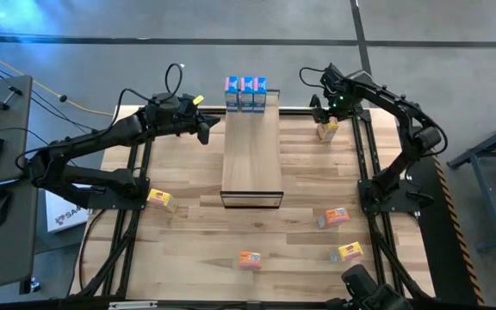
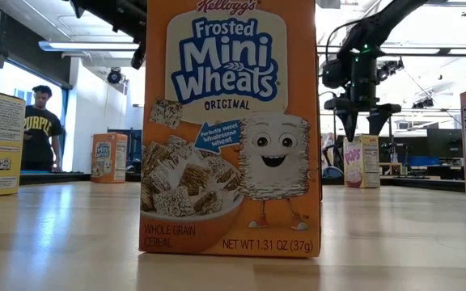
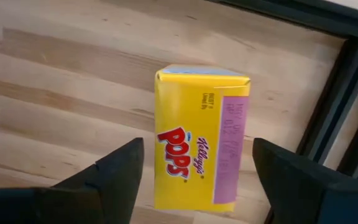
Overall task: Stack cereal on shelf
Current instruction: Put the top yellow cereal box on the shelf
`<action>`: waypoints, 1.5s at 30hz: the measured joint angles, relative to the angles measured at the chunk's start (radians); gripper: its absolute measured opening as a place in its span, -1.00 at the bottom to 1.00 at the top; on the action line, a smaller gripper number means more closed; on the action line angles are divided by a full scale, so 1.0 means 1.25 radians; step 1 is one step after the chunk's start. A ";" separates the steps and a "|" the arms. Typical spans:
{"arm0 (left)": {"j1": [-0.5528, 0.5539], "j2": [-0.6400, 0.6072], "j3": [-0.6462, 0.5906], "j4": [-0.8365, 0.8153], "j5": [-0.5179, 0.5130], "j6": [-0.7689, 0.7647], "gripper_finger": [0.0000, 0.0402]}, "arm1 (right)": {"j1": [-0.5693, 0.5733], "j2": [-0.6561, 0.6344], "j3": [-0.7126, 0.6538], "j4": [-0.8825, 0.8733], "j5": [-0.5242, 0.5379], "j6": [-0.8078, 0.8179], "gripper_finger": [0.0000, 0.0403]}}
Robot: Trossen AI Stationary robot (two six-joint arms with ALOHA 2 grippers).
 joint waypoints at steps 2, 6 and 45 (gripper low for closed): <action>0.000 -0.007 0.000 -0.001 0.000 0.007 -1.00 | 0.000 0.006 0.000 0.000 -0.016 0.000 0.24; 0.003 -0.021 0.000 -0.016 -0.004 0.012 -1.00 | 0.000 0.008 0.000 0.002 -0.017 0.018 0.04; 0.085 -0.091 0.000 -0.088 0.025 0.095 -1.00 | 0.514 0.185 0.809 -0.317 0.057 0.671 -0.22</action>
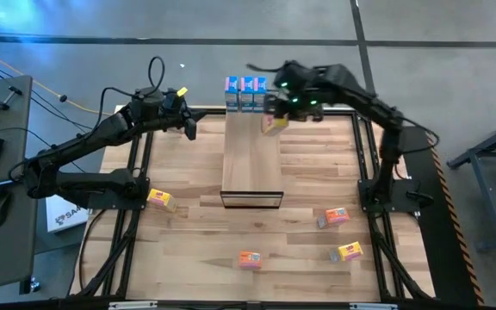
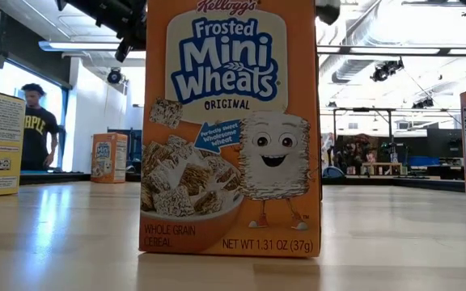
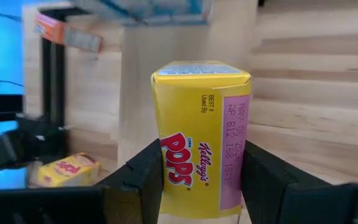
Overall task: Stack cereal on shelf
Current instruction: Put the top yellow cereal box on the shelf
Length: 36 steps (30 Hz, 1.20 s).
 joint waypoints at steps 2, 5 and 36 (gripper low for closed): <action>0.000 0.000 0.000 -0.003 0.003 0.000 -1.00 | 0.007 0.040 0.030 0.001 0.000 0.002 -0.22; 0.000 0.000 0.000 -0.003 0.015 0.000 -1.00 | 0.007 0.067 0.018 0.041 -0.007 0.002 -0.23; -0.002 0.001 0.000 -0.002 0.036 -0.008 -1.00 | -0.015 0.116 0.008 0.112 0.058 -0.032 0.19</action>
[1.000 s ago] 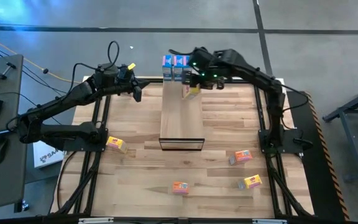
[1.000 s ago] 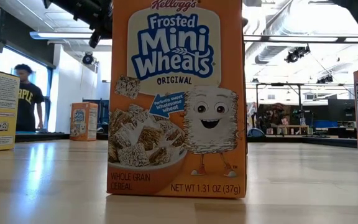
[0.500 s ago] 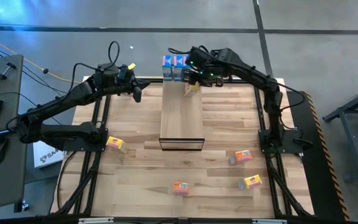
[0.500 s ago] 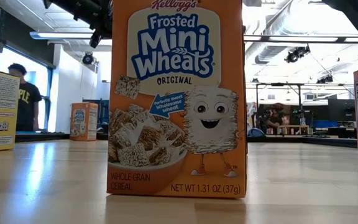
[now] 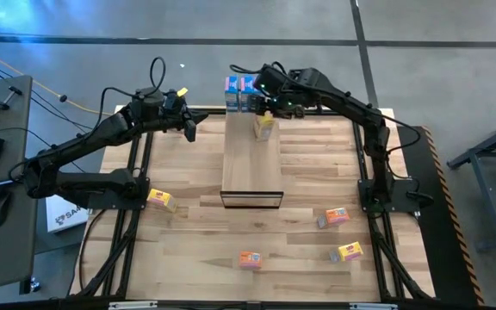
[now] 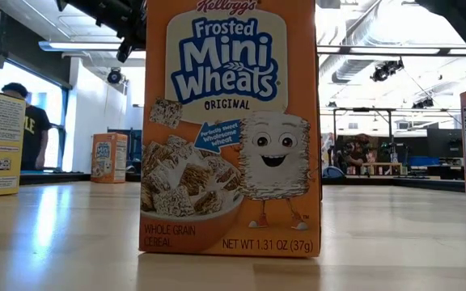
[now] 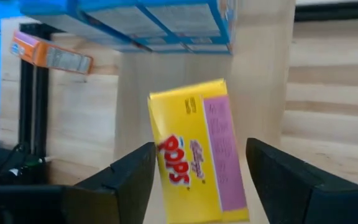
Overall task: Stack cereal on shelf
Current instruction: Put the top yellow cereal box on the shelf
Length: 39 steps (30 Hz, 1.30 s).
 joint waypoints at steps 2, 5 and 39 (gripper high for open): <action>0.000 0.000 0.000 0.000 0.000 0.000 -1.00 | 0.000 0.000 0.000 0.016 0.008 -0.017 0.20; 0.000 0.000 0.000 0.000 0.000 0.001 -1.00 | 0.003 -0.003 0.005 0.034 0.012 -0.043 0.20; 0.095 -0.023 0.000 -0.045 0.125 0.043 -1.00 | 0.144 -0.134 -0.332 0.223 0.008 -0.809 -0.98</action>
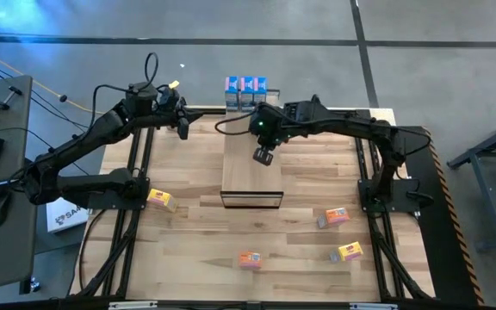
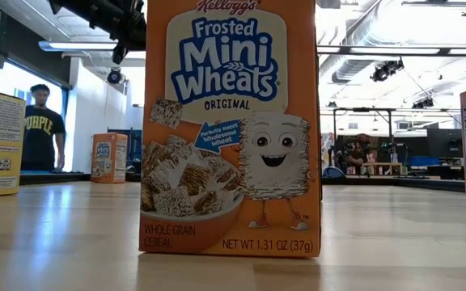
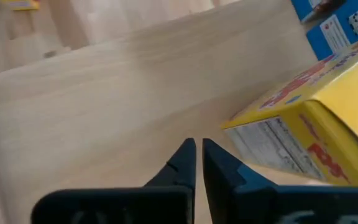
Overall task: Stack cereal on shelf
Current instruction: Put the top yellow cereal box on the shelf
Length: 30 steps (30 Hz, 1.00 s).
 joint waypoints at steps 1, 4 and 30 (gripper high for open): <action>0.000 0.000 0.000 -0.002 -0.005 0.000 -1.00 | -0.003 0.000 -0.010 0.018 0.009 0.003 -0.99; 0.000 0.000 0.000 -0.004 -0.008 -0.001 -1.00 | -0.013 0.000 -0.032 0.053 0.020 0.016 -0.99; 0.000 0.000 0.000 -0.018 -0.029 -0.008 -1.00 | -0.045 0.007 0.020 0.012 -0.030 -0.056 -1.00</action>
